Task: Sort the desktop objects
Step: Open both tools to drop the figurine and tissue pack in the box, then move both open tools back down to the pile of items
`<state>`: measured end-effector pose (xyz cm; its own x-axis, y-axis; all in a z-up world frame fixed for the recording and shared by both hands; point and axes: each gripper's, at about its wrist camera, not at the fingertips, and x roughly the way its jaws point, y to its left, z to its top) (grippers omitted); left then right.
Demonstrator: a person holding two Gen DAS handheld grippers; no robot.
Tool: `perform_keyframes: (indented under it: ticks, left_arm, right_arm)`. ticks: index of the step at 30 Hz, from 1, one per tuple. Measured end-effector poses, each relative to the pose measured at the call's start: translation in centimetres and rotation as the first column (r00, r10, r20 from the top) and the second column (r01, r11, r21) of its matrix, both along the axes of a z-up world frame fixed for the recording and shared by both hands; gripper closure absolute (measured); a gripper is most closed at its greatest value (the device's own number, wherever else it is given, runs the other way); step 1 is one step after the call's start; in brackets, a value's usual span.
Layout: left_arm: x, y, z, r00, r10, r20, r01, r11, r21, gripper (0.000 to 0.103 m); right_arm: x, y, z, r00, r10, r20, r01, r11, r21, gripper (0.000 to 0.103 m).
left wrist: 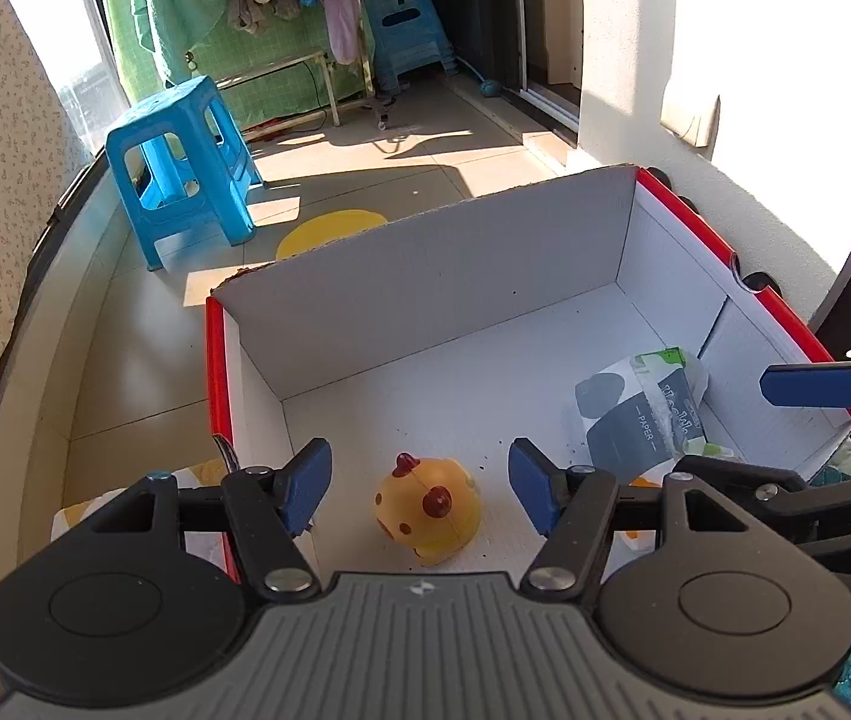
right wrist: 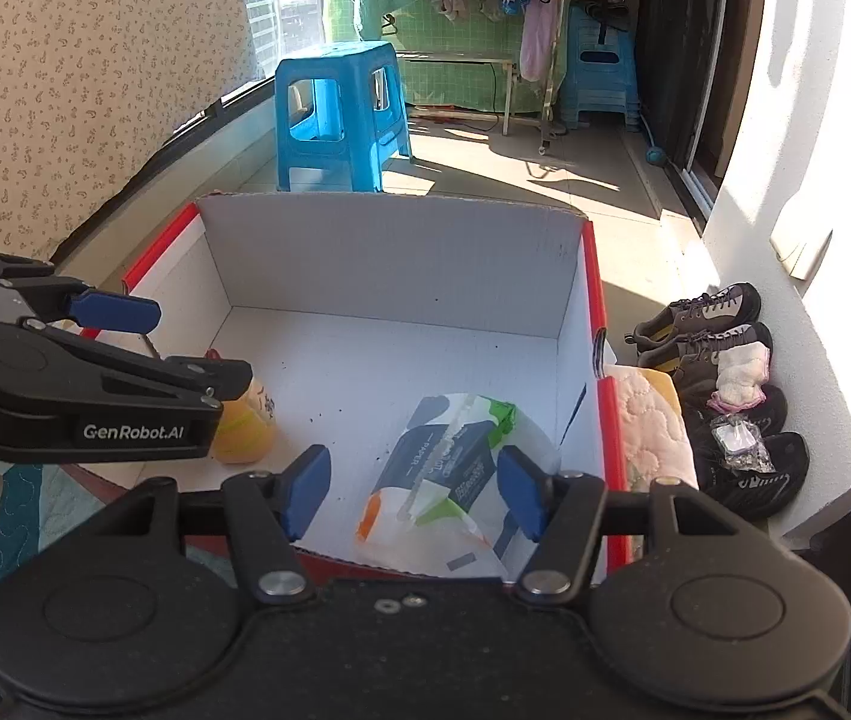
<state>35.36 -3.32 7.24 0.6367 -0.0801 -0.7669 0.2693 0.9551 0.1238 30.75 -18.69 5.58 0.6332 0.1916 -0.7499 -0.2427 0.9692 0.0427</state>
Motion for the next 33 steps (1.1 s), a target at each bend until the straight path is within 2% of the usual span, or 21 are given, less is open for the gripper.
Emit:
perform_keyframes:
  ticks: [9, 15, 18, 21, 28, 33]
  left_arm:
    - [-4.2, -0.5, 3.1, 0.999, -0.026, 0.045, 0.026, 1.0, 0.001, 0.032]
    - [-7.0, -0.3, 4.5, 0.998, -0.015, 0.066, 0.015, 1.0, -0.006, 0.029]
    - [-8.4, -0.1, 5.0, 0.997, -0.019, 0.081, 0.02, 1.0, -0.011, 0.023]
    - [-10.0, 0.0, 5.1, 0.995, -0.022, 0.099, 0.022, 1.0, -0.005, 0.02]
    - [-13.3, 0.9, 4.5, 0.993, -0.015, 0.116, 0.018, 1.0, -0.02, 0.003]
    - [-15.4, 1.6, 3.4, 0.989, -0.025, 0.144, 0.03, 0.999, -0.029, 0.001]
  right_arm:
    - [-3.6, 0.4, 3.0, 0.998, 0.027, 0.051, -0.026, 1.0, -0.009, 0.041]
    - [-6.0, 0.2, 4.0, 0.997, 0.034, 0.066, -0.034, 0.999, -0.004, 0.04]
    - [-7.3, 0.0, 4.1, 0.997, 0.045, 0.067, -0.045, 0.999, 0.0, 0.04]
    - [-8.9, 0.0, 4.1, 0.995, 0.065, 0.078, -0.064, 0.998, -0.018, 0.04]
    - [-11.8, -0.4, 3.5, 0.994, 0.075, 0.078, -0.074, 0.997, -0.018, 0.038]
    - [-13.4, -1.0, 2.6, 0.996, 0.058, 0.069, -0.058, 0.998, -0.001, 0.036]
